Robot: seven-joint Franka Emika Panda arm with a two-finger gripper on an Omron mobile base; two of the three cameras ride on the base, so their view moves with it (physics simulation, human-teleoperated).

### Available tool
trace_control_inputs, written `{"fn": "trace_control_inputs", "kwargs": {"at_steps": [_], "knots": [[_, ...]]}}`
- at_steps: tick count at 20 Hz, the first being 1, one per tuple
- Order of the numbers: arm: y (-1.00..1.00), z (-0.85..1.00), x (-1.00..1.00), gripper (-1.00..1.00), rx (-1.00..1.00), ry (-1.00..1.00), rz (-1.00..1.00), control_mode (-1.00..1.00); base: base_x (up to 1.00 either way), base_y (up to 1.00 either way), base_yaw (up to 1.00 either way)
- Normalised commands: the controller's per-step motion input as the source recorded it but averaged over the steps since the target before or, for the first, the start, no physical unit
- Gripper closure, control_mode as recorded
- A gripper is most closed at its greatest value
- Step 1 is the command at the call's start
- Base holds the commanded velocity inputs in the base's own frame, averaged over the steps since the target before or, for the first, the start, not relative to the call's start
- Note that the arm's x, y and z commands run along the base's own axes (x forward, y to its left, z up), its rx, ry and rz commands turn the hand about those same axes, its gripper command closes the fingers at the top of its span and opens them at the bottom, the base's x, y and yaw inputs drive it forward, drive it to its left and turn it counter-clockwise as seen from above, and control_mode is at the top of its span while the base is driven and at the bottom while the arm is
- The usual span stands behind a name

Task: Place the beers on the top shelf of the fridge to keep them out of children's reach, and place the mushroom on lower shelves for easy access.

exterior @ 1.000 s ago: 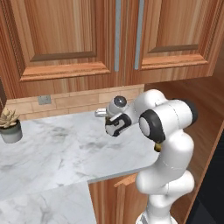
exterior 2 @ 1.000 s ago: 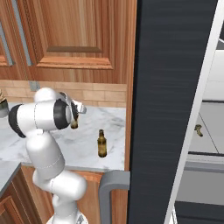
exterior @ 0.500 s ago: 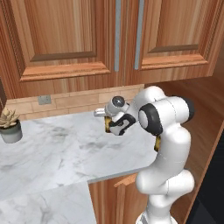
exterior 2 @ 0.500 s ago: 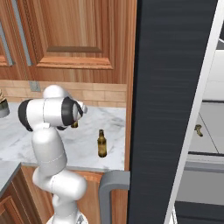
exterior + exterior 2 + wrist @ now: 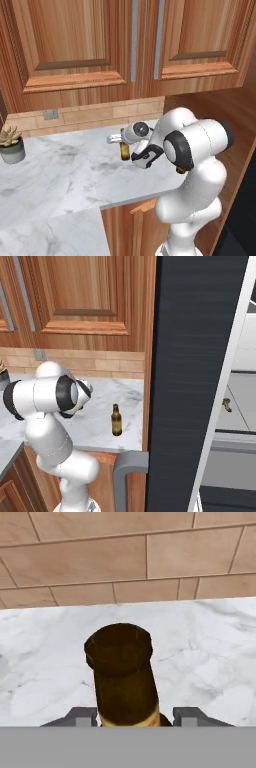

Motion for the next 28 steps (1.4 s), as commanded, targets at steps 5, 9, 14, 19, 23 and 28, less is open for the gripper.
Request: {"fn": "trace_control_inputs", "kwargs": {"at_steps": [5, 9, 14, 19, 23, 28], "knots": [[-0.01, 0.98, -1.0, 1.0, 0.0, 0.15, 0.05, -1.0, 0.0, 0.0, 0.0], [0.0, 1.0, -0.64, 1.0, 0.0, 0.09, 0.03, -1.0, 0.0, 0.0, 0.0], [0.01, 1.0, -0.37, 1.0, -0.02, 0.2, 0.01, -1.0, 0.0, 0.0, 0.0], [0.0, 1.0, -0.54, 1.0, -0.09, 0.3, 0.0, -1.0, 0.0, 0.0, 0.0], [-0.15, 0.75, -0.87, 1.0, -0.06, 0.08, 0.0, -1.0, 0.0, 0.0, 0.0], [-0.49, 0.09, -0.92, 1.0, -0.04, -0.05, 0.0, -1.0, 0.0, 0.0, 0.0]]}}
